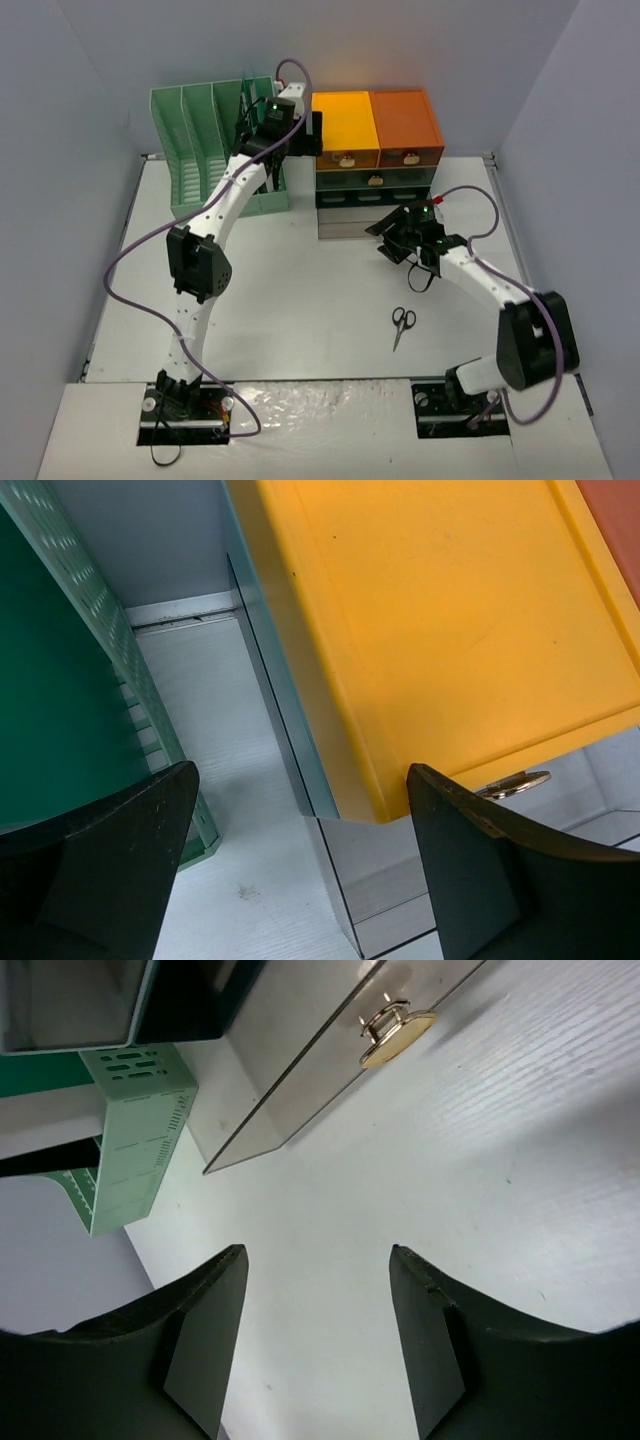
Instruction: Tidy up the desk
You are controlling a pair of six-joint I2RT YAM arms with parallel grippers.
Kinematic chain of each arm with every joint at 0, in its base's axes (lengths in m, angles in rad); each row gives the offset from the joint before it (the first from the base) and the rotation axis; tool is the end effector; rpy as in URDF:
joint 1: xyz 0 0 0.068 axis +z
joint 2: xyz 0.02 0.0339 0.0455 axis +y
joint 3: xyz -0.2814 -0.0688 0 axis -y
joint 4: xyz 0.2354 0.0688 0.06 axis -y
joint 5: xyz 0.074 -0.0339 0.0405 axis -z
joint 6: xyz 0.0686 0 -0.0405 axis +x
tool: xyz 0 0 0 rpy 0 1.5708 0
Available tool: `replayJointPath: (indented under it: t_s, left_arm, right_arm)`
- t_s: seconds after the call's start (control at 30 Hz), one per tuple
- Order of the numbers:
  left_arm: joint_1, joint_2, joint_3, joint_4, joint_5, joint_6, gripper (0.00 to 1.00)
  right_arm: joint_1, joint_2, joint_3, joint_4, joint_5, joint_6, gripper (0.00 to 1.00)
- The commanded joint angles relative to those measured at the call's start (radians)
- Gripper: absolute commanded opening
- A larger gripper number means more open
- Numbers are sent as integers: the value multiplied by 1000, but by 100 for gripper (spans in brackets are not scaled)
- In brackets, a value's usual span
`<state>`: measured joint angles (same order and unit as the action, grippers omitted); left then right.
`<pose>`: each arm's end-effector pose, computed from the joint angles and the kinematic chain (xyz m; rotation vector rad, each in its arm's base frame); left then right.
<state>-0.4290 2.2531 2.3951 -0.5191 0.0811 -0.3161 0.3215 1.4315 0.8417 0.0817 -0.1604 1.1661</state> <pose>0.5018 -0.2356 0.3722 0.1670 1.9830 -0.5672 0.3132 0.1159 0.2422 0.8264 2.0989 1.0299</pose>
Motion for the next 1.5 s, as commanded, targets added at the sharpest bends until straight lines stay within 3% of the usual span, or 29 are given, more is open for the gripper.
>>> replayJointPath:
  t_s: [0.0, 0.17, 0.33, 0.6, 1.03, 1.47]
  left_arm:
    - [0, -67, 12, -169, 14, 35, 82]
    - [-3, -65, 19, -161, 22, 26, 82]
    - [-7, -67, 25, -156, 28, 16, 82]
    - [-8, -76, 23, -143, 45, 3, 82]
    - [-10, -84, 12, -141, 53, 3, 82]
    - [-11, -95, 2, -146, 44, 13, 82]
  right_arm:
    - [8, -147, 106, -374, 114, -203, 55]
    - [48, -212, 45, -613, 126, -254, 46]
    - [138, -309, -35, -775, 253, -208, 43]
    - [277, -445, -204, -857, 358, 23, 38]
    - [317, -303, -137, -722, 652, -7, 37]
    - [329, -264, -240, -525, 603, -74, 38]
